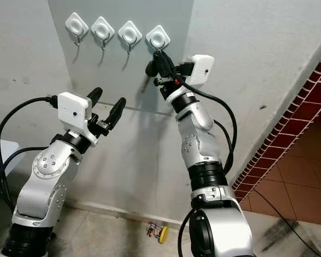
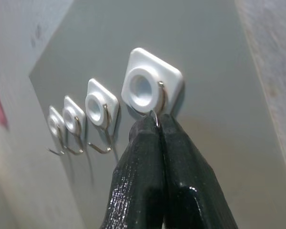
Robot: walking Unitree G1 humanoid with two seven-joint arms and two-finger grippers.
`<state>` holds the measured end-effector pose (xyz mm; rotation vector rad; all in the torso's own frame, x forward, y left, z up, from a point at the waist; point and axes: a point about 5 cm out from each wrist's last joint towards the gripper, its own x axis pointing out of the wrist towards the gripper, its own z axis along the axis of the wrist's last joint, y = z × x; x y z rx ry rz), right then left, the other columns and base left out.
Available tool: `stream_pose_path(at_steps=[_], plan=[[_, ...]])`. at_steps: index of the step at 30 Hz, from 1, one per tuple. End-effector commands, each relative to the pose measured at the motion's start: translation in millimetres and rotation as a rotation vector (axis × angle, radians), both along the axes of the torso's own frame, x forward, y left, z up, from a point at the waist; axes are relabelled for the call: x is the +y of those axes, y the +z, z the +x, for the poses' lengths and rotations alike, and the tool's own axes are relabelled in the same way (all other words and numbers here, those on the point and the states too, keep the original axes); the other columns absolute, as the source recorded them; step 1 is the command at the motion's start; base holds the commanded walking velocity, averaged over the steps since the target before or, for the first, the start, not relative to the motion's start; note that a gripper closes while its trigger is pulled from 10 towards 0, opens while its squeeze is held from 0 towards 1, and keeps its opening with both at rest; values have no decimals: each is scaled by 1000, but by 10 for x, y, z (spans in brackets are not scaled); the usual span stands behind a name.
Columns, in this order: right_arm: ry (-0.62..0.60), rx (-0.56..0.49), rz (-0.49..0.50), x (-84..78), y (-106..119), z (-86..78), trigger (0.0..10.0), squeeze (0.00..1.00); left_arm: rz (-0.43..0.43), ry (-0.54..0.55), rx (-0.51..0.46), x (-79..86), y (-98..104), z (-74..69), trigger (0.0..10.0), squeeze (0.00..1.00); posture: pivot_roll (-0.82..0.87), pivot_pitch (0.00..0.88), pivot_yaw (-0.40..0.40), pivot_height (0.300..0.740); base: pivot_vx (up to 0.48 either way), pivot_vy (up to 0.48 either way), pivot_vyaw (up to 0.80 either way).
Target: Hang keys on a hook
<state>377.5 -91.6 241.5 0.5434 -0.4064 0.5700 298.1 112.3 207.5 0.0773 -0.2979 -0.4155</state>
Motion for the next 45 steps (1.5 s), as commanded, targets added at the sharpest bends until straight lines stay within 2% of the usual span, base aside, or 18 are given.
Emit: stream_pose_path(at_steps=[1, 8, 15, 16, 17, 23, 34, 45], plan=[[19, 3, 50, -26, 54, 20, 10000, 0, -3, -1, -24, -7, 72, -9, 10000, 0, -6, 0, -59, 740, 0, 0, 0], [56, 97, 168, -58, -49, 28, 10000, 0, -4, 2, -24, 4, 77, -12, 10000, 0, -10, 0, -53, 740, 0, 0, 0], [73, 136, 190, -51, -120, 19, 10000, 0, -7, 7, -22, 12, 79, -10, 10000, 0, -7, 0, -53, 740, 0, 0, 0], [74, 143, 197, -49, -128, 18, 10000, 710, -7, 7, -22, 15, 78, -10, 10000, 0, -7, 0, -53, 740, 0, 0, 0], [75, 149, 202, -46, -146, 14, 10000, 1000, -7, 9, -21, 20, 78, -11, 10000, 0, -5, 0, -54, 740, 0, 0, 0], [80, 168, 235, -49, -227, -27, 10000, 1000, -3, 23, -20, 46, 71, -15, 10000, 0, -2, 0, -54, 740, 0, 0, 0], [68, 166, 219, -67, -278, -70, 10000, 1000, -1, 29, -18, 56, 68, -18, 10000, 0, -5, 0, -51, 740, 0, 0, 0], [26, 215, 81, -142, -639, -246, 10000, 1000, 25, 97, 1, 127, -76, 3, 10000, 0, -11, 0, -51, 740, 0, 0, 0]])
